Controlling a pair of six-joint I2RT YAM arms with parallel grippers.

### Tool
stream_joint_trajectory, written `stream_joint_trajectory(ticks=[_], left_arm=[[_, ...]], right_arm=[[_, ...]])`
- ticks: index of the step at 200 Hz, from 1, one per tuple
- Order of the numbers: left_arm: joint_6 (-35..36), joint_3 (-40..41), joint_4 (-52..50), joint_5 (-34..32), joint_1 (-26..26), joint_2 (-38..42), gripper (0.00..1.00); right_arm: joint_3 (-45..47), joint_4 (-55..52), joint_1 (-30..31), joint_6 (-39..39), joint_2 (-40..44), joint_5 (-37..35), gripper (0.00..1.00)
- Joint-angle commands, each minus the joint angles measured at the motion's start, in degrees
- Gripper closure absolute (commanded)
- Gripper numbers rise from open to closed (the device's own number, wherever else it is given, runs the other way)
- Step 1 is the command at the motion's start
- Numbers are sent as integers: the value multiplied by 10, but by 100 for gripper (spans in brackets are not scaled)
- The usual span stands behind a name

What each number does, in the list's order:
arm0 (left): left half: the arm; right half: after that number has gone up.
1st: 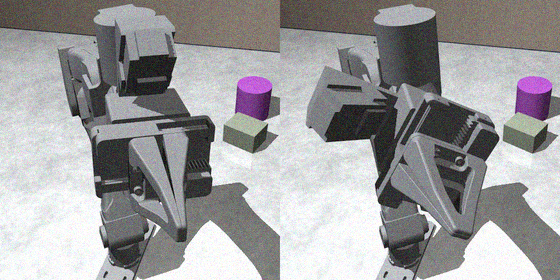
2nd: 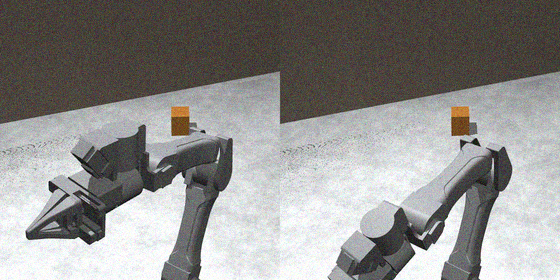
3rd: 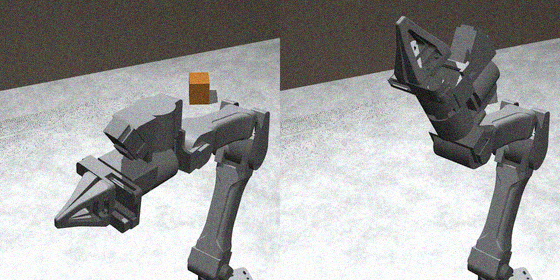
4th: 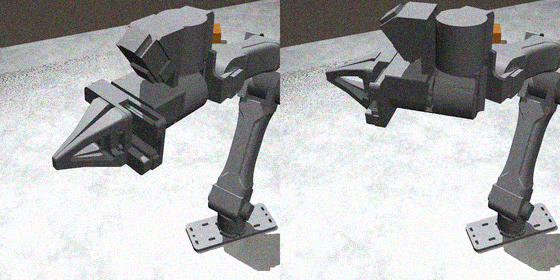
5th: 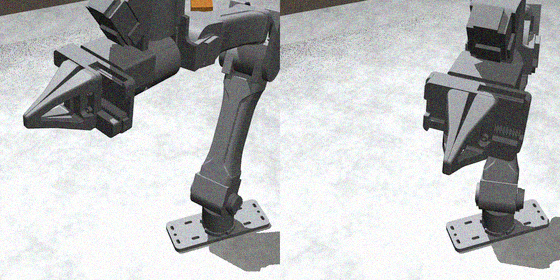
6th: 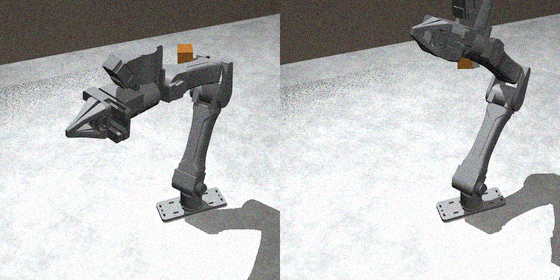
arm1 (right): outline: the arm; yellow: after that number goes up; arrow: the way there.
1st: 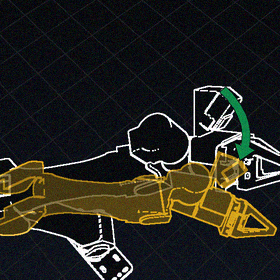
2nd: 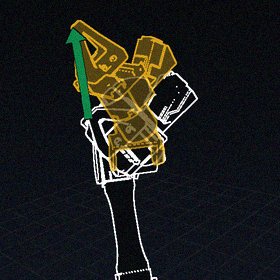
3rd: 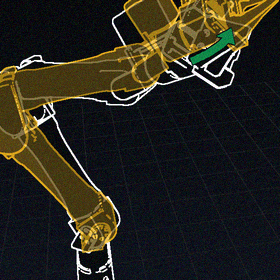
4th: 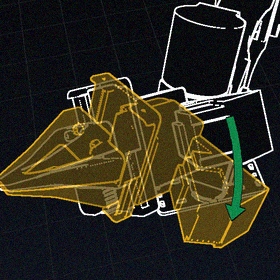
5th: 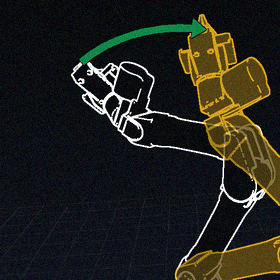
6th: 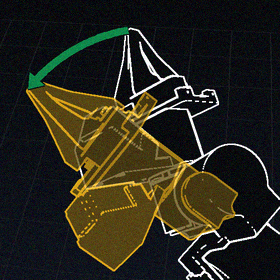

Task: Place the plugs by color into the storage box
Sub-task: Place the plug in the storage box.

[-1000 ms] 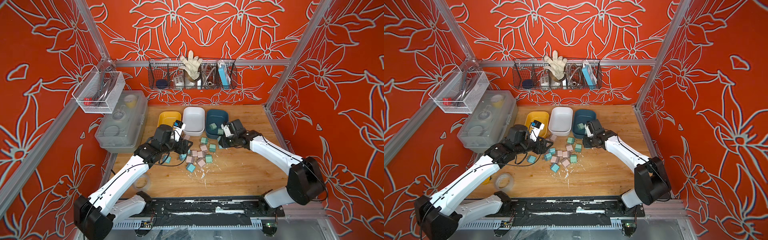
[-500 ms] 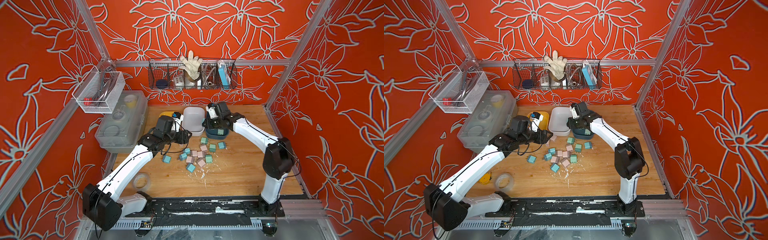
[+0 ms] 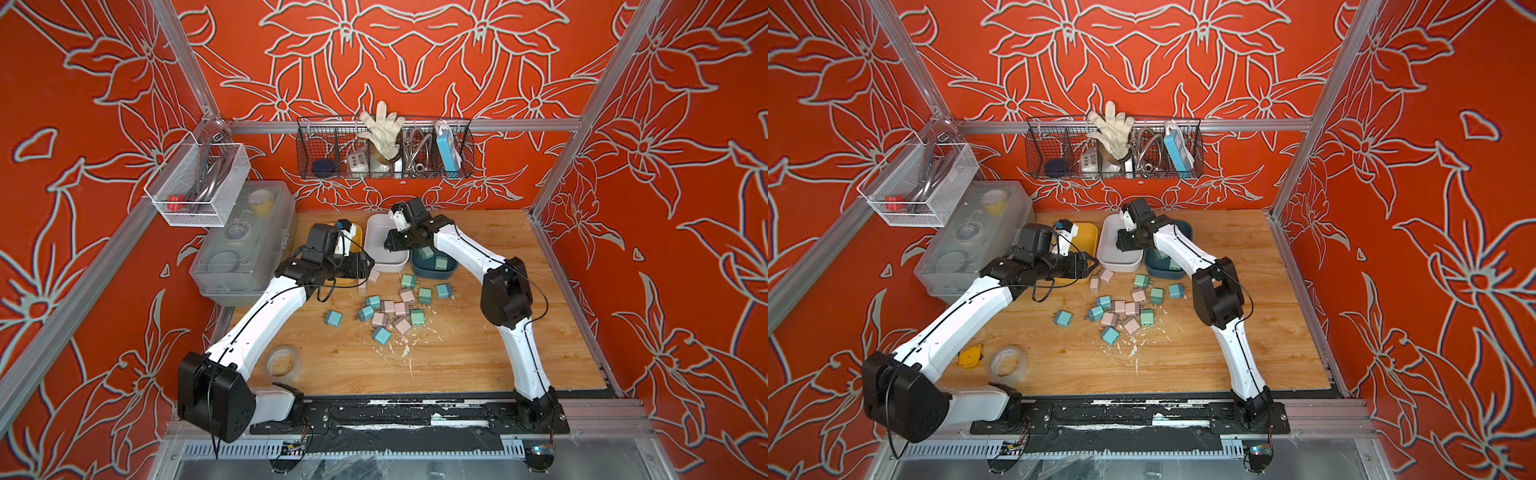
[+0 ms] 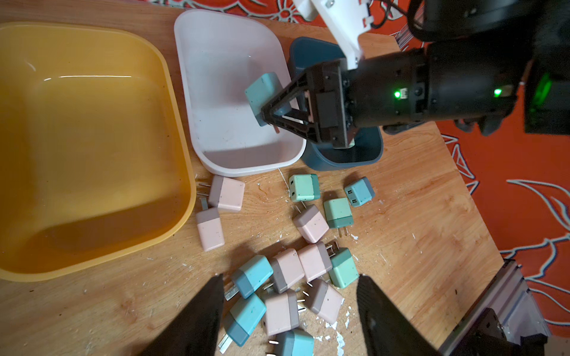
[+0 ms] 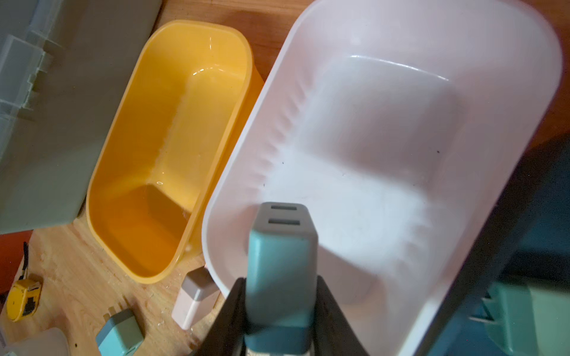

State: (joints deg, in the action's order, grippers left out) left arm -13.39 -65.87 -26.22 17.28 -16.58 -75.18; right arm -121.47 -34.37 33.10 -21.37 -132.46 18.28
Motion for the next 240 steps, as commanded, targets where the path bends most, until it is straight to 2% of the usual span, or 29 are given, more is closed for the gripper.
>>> stream_joint_trajectory(ticks=[1, 46, 88, 114, 169, 240], left_arm=[[-6, 11, 9, 23, 9, 23, 31], [-8, 24, 13, 27, 15, 38, 31], [-12, 34, 16, 31, 15, 48, 31], [-13, 38, 17, 31, 15, 55, 31], [-15, 41, 19, 31, 15, 66, 31], [-13, 41, 19, 29, 15, 63, 31]], right_arm=[[-61, -43, 5, 14, -39, -5, 96], [-153, -75, 6, 13, -104, -8, 91], [-157, -88, 10, 14, -103, -24, 71], [-157, -102, 15, 23, -90, -37, 63], [-152, -113, 20, 35, -64, -49, 58], [-113, -98, 26, 34, -22, -39, 58]])
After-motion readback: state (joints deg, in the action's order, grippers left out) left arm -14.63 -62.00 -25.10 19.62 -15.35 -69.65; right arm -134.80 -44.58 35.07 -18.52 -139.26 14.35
